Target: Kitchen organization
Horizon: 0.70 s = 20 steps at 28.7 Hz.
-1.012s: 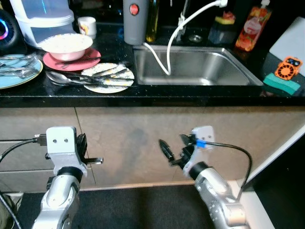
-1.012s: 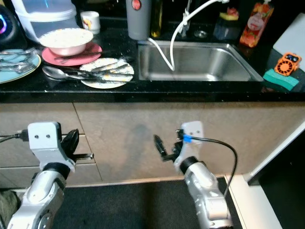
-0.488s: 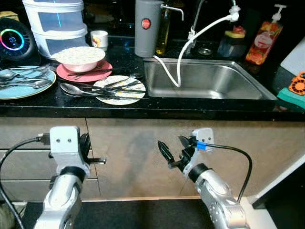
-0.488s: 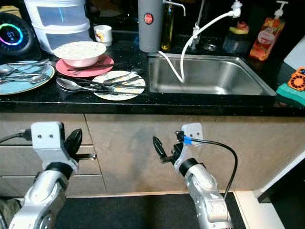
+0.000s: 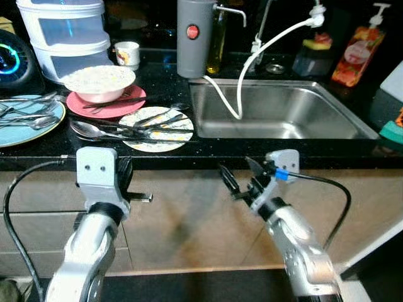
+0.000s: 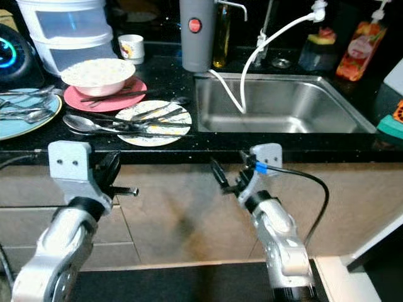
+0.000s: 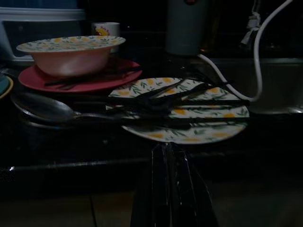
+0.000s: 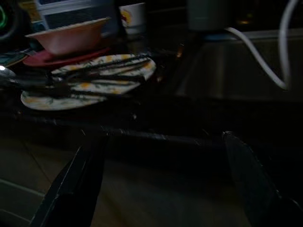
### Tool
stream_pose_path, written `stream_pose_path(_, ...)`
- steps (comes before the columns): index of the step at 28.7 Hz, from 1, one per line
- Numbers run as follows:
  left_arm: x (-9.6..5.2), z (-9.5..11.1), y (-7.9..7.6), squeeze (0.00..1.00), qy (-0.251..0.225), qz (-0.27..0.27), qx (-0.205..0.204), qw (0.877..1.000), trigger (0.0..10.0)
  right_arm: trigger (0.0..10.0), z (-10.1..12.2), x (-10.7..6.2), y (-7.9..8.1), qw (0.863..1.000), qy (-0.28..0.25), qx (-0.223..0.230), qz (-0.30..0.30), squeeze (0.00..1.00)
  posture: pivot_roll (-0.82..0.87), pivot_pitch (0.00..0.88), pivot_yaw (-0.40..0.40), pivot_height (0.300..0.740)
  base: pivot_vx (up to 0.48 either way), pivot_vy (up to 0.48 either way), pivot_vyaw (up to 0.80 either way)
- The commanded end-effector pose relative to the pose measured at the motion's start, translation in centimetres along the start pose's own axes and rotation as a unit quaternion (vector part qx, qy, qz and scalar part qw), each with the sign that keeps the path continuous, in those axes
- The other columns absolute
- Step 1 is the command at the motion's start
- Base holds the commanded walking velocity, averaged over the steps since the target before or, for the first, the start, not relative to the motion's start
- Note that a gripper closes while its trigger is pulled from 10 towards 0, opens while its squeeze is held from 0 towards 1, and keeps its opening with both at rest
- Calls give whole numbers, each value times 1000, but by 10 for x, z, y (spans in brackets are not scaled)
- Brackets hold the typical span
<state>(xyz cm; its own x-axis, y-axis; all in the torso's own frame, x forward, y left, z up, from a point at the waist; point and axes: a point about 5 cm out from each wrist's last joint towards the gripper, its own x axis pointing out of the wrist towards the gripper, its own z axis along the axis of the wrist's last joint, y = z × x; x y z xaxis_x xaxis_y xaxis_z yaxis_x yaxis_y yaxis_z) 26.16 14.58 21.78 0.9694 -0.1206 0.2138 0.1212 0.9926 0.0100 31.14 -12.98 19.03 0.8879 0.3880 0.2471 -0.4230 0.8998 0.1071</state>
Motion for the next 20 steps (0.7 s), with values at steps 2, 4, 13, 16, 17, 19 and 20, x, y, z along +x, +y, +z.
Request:
stream_pose_path(2,-1,0,-5,0,7,-11,1,1000,10000,10000,9,1,-4,1000,-10,-5,-3,0,-28,120,-27,740,283,0,0)
stream_pose_path(4,-1,1,-6,0,7,-10,-4,1000,10000,10000,16,4,-5,1000,-18,-10,0,0,-29,121,-28,740,281,0,0)
stream_pose_path(13,2,18,-13,0,-21,-28,-10,999,10000,10000,26,8,-11,999,-31,-15,-6,0,-27,121,-34,740,122,0,0)
stream_pose_path(16,3,20,-15,0,-16,-34,-8,999,10000,10000,27,8,-12,999,-31,-15,-6,0,-27,123,-35,740,0,0,0)
stream_pose_path(17,3,19,-16,0,-8,-37,-11,999,10000,10000,27,9,-12,999,-30,-15,-6,0,-27,123,-35,740,0,0,0)
stream_pose_path(19,3,16,-17,0,14,-39,-4,999,10000,10000,27,9,-13,999,-29,-15,-5,0,-28,124,-37,740,0,0,0)
stream_pose_path(20,3,14,-18,0,24,-37,2,999,10000,10000,27,9,-13,999,-28,-16,-5,0,-28,124,-37,740,0,0,0)
